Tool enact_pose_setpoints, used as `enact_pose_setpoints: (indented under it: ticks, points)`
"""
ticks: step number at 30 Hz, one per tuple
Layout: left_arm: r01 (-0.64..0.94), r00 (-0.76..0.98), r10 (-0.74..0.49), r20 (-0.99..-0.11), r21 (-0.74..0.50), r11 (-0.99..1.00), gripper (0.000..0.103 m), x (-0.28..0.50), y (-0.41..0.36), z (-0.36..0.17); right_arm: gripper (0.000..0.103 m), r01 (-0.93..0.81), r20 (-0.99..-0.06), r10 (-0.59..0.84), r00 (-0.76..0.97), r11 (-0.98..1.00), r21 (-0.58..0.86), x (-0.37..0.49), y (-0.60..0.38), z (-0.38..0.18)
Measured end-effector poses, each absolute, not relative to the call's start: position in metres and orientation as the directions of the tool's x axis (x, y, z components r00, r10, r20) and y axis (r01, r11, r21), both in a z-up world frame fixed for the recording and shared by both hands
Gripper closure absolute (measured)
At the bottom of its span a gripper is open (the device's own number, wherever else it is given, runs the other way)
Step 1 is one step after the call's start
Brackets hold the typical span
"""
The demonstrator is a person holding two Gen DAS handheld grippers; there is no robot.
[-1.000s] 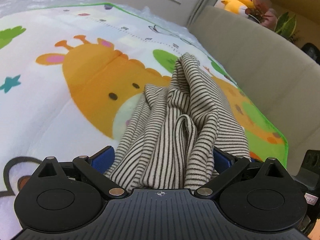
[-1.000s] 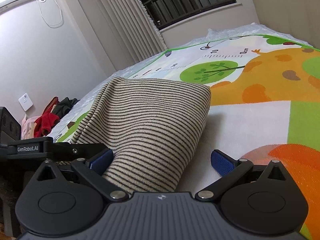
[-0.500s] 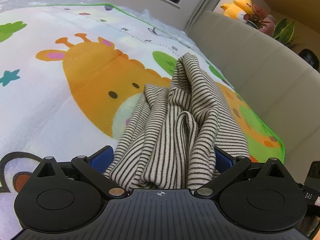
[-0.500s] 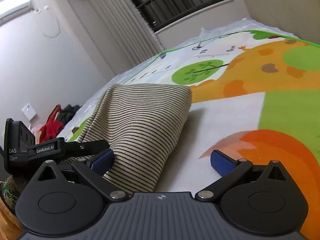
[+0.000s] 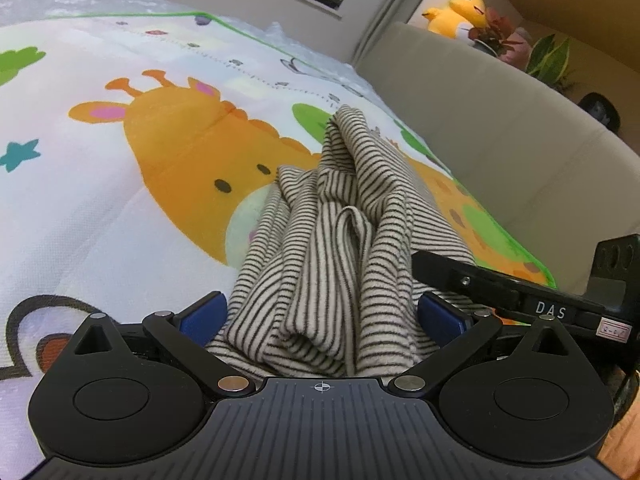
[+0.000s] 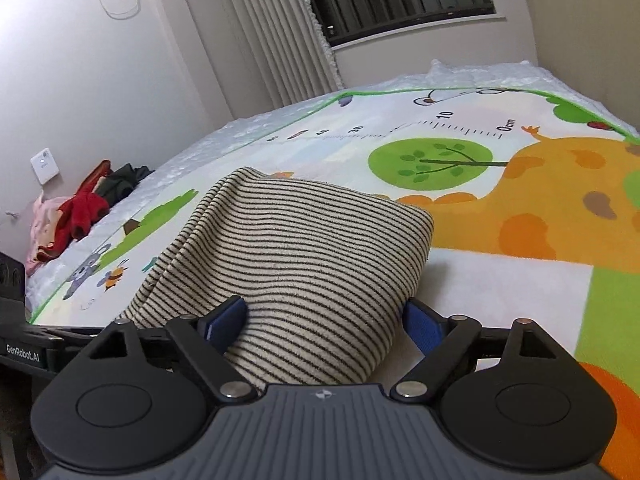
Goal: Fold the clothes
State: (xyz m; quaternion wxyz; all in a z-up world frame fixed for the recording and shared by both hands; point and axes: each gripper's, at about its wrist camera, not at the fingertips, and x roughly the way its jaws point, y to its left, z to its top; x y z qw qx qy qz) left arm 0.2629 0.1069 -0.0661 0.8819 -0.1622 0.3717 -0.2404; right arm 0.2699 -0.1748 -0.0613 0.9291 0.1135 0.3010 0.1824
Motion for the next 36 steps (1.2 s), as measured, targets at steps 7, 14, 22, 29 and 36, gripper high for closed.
enact_pose_setpoints:
  ticks: [7,14,22,29,36]
  points:
    - [0.279,0.658,-0.623,-0.423,-0.631,0.723,0.0,0.255,0.154,-0.061,0.002,-0.336,-0.415,0.359,0.836,0.933,0.13,0.2,-0.152,-0.028]
    - [0.236,0.63,-0.71,-0.315,-0.793,0.562,0.0,0.273,0.183,-0.079,0.002,-0.468,-0.438,0.366,0.821,0.871,-0.148,0.183,-0.075,-0.042]
    - [0.258,0.675,-0.706,-0.214,-0.828,0.498,0.0,0.271,0.228,-0.061,0.067,-0.535,-0.451,0.41,0.793,0.822,-0.193,0.215,-0.034,-0.018]
    - [0.458,0.482,-0.798,-0.362,-0.673,0.581,0.0,0.318,0.169,-0.019,0.034,-0.612,-0.53,0.401,0.747,0.728,-0.31,0.223,0.012,-0.052]
    - [0.4,0.46,-0.654,-0.601,-0.518,0.756,0.002,0.348,0.132,-0.055,0.023,-0.588,-0.48,0.505,0.718,0.809,-0.028,0.182,-0.082,-0.013]
